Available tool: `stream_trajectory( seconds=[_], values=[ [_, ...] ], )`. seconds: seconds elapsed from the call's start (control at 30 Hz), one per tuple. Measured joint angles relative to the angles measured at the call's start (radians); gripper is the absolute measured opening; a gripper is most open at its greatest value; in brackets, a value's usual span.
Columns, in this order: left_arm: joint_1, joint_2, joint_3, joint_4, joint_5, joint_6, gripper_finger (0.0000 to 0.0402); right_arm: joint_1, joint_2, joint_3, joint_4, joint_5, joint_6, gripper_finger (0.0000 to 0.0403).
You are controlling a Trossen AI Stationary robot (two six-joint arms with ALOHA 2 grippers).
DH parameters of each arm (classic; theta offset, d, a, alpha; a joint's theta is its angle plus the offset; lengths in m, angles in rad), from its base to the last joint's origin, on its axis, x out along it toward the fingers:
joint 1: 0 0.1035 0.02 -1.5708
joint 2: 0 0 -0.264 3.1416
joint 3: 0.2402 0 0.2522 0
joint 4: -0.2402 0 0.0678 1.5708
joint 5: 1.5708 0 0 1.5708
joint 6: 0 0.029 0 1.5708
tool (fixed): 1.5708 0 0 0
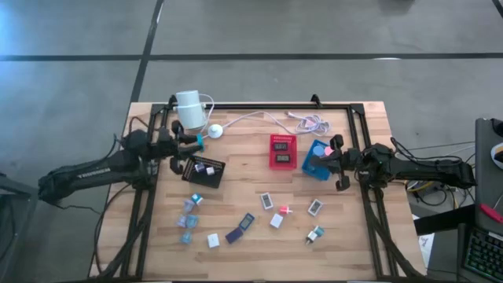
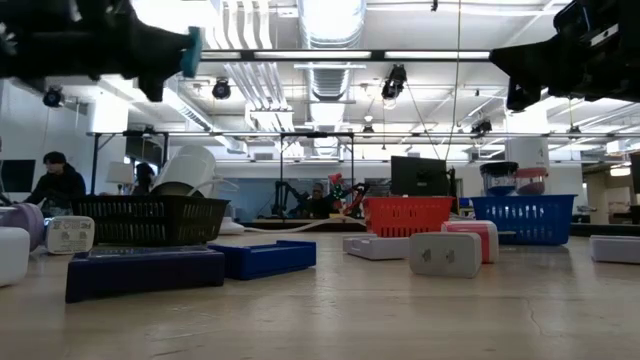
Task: Pick & Place Office items
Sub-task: Put the light blue digital clock into the red bin
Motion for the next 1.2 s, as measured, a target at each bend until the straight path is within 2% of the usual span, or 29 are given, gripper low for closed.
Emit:
stream_trajectory(
  seconds=[0.27, 0.5, 0.7, 0.8, 0.97, 1.2],
  values=[
    [-0.002, 0.441, 0.272, -0.011, -0.033, -0.020, 0.0137, 0.000, 0.000, 0.000, 0.013, 0.021, -0.007, 0.0008],
    [-0.052, 0.880, 0.595, -0.028, -0.013, 0.076, 0.0137, 0.000, 0.000, 0.000, 0.012, 0.022, -0.017, 0.0008],
    [-0.083, 1.191, 0.844, -0.115, 0.025, 0.140, 0.0137, 0.000, 0.000, 0.000, 0.011, 0.021, -0.032, 0.0008],
    [-0.084, 1.321, 0.937, -0.140, 0.075, 0.140, 0.0137, 0.000, 0.000, 0.000, 0.010, 0.021, -0.032, 0.0008],
    [-0.090, 1.506, 1.081, -0.209, 0.084, 0.136, 0.0137, 0.000, 0.000, 0.000, 0.007, 0.021, -0.033, 0.0008],
    [-0.116, 1.687, 1.239, -0.353, 0.084, 0.141, 0.0137, 0.000, 0.000, 0.000, -0.003, 0.020, -0.038, 0.0008]
  ],
)
